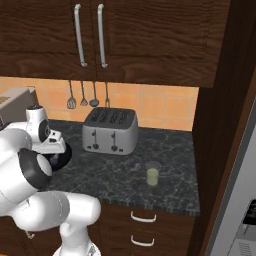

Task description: Grab a lemon wedge from the fridge and one ice cube from the ice bowl, and put them in the glass of lemonade.

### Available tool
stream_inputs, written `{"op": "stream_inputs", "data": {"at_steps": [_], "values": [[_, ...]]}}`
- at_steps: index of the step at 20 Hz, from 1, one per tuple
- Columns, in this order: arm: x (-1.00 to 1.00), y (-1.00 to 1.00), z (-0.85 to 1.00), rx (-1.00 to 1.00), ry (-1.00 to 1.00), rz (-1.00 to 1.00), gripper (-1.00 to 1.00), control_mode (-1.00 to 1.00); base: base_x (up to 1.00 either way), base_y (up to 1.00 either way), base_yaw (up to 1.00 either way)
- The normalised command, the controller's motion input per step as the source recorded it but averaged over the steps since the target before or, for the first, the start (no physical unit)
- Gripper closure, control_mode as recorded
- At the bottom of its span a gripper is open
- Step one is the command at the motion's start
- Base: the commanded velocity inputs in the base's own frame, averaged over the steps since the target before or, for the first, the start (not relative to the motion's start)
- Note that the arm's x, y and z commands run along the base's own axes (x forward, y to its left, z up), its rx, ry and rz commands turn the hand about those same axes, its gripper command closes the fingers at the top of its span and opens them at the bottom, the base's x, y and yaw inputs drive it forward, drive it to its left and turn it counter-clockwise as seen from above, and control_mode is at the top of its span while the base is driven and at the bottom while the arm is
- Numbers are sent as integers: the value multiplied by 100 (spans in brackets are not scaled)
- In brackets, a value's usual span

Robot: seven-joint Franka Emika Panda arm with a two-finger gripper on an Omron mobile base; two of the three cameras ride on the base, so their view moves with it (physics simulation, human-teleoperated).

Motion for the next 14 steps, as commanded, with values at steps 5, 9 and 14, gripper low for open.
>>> {"op": "stream_inputs", "data": {"at_steps": [5, 9, 14], "values": [[9, 18, -16, 0, 0, 1, -100, -100, 0, 0, 0], [0, 2, -36, 0, 0, 2, -100, -100, 0, 0, 0], [0, -3, -8, 0, 0, 0, -100, -100, 0, 0, 0]]}}
